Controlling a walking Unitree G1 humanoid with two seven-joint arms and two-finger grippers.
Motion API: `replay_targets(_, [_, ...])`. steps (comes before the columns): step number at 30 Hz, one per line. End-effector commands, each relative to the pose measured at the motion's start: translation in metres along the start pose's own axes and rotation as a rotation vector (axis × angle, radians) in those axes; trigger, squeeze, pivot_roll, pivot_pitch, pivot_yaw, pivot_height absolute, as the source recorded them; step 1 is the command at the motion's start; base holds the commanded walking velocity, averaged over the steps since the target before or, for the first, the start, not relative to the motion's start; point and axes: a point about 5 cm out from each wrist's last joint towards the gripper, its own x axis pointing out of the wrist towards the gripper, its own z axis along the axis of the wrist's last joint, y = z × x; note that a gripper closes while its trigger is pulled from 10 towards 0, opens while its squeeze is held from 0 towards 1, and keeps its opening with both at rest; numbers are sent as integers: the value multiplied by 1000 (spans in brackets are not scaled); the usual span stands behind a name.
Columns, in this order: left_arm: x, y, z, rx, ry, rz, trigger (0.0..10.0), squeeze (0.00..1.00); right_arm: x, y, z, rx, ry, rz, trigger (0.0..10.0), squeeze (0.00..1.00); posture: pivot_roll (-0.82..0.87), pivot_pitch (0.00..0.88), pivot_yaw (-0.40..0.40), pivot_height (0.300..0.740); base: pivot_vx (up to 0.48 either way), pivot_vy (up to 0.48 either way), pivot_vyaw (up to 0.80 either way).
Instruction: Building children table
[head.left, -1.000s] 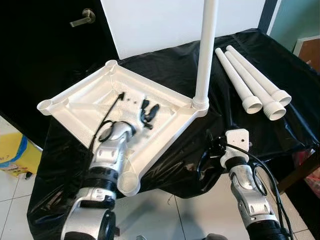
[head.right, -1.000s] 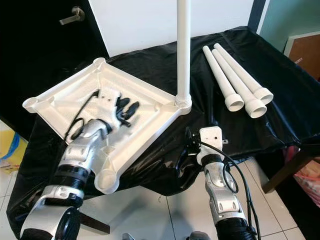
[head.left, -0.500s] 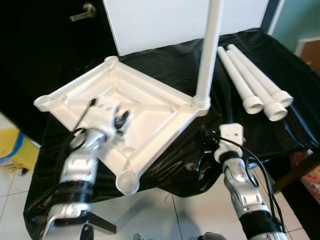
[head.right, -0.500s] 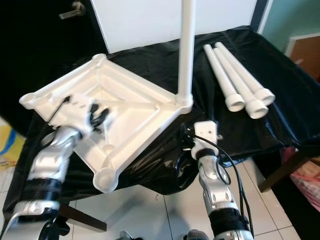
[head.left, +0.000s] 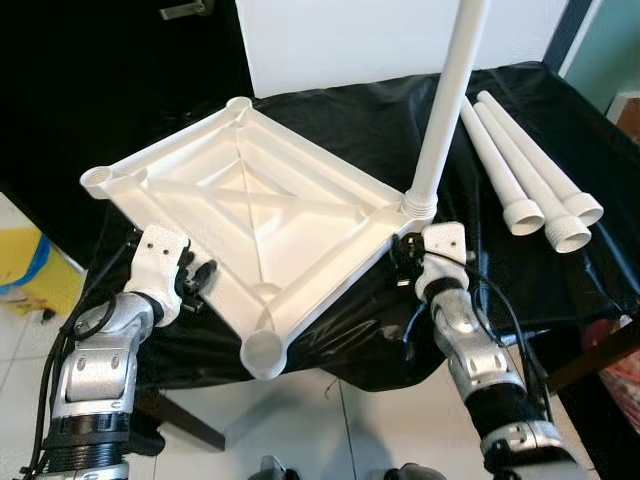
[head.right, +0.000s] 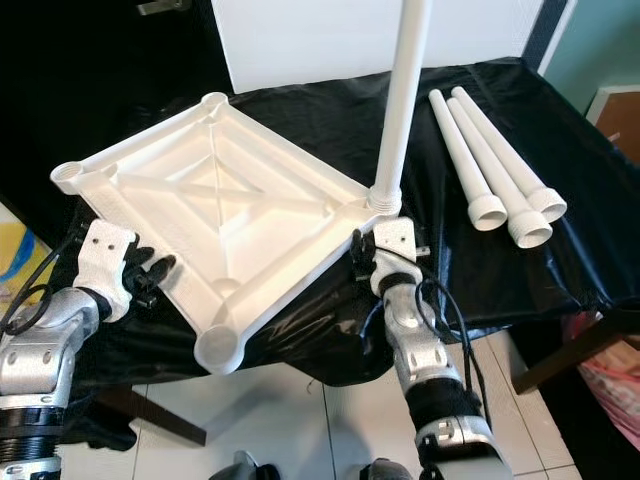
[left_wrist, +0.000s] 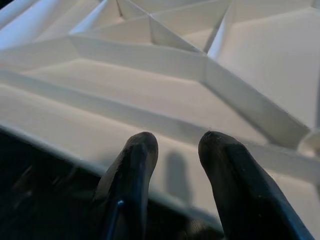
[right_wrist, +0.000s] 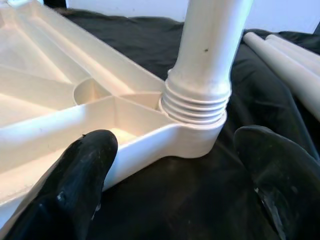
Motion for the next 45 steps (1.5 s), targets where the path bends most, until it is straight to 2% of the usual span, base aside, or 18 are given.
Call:
replay_targets(1, [-9,-13,0,29,10,-148,10000,0,3,3,-8,-7,66,9,10000,0,-41,79,5,740,0,0,0])
replay_targets(2, [-9,-13,0,29,10,-148,10000,0,3,3,-8,-7,66,9,10000,0,-41,79,5,740,0,0,0])
replay_targets(4, [-17,-33,0,55,20,-292,10000,0,6,6,-12,-8,109,8,10000,0,-34,81,6,740,0,0,0])
replay_targets(5, [-17,-33,0,55,20,-292,10000,0,6,6,-12,-8,109,8,10000,0,-34,81,6,740,0,0,0])
replay_targets(7, [-20,-47,0,90,32,-389,10000,0,7,7,-16,5,140,-5,10000,0,-33,81,9,740,0,0,0])
replay_targets(12, [-20,-47,0,90,32,-389,10000,0,7,7,-16,5,140,-5,10000,0,-33,81,9,740,0,0,0])
replay_targets(13, [-20,-54,0,106,44,-430,10000,0,8,8,-19,15,157,-7,10000,0,-33,81,12,740,0,0,0])
replay_targets(14, [-20,-54,0,106,44,-430,10000,0,8,8,-19,15,157,-7,10000,0,-33,81,12,740,0,0,0])
replay_targets(15, [-17,-65,2,128,43,-488,10000,0,9,9,-21,32,178,-5,10000,0,-39,77,21,740,0,0,0])
replay_targets(17, [-17,-65,2,128,43,-488,10000,0,9,9,-21,32,178,-5,10000,0,-39,77,21,740,0,0,0])
replay_targets(19, [-10,-86,8,147,25,-592,10000,0,11,11,-25,53,208,-5,10000,0,-46,74,28,740,0,0,0])
replay_targets(21, [-10,-86,8,147,25,-592,10000,0,11,11,-25,53,208,-5,10000,0,-46,74,28,740,0,0,0])
replay_targets(25, [-3,-110,18,137,-13,-683,10000,0,16,12,-25,68,220,7,10000,0,-58,70,40,740,0,0,0])
replay_targets(28, [-1,-116,21,131,-25,-705,10000,0,18,14,-24,73,222,22,10000,0,-63,67,44,740,0,0,0])
replay_targets(30, [2,-127,25,129,-43,-750,10000,0,23,19,-22,84,228,66,10000,0,-67,65,47,740,0,0,0])
replay_targets(39, [10,-141,33,121,-71,-773,10000,0,33,26,-13,62,207,131,10000,0,-67,57,42,740,0,0,0])
replay_targets(44, [14,-137,39,103,-98,-729,10000,0,37,23,-8,60,196,122,10000,0,-65,56,36,740,0,0,0])
replay_targets(45, [14,-129,41,93,-113,-696,10000,0,37,23,-8,54,192,120,10000,0,-64,58,35,740,0,0,0])
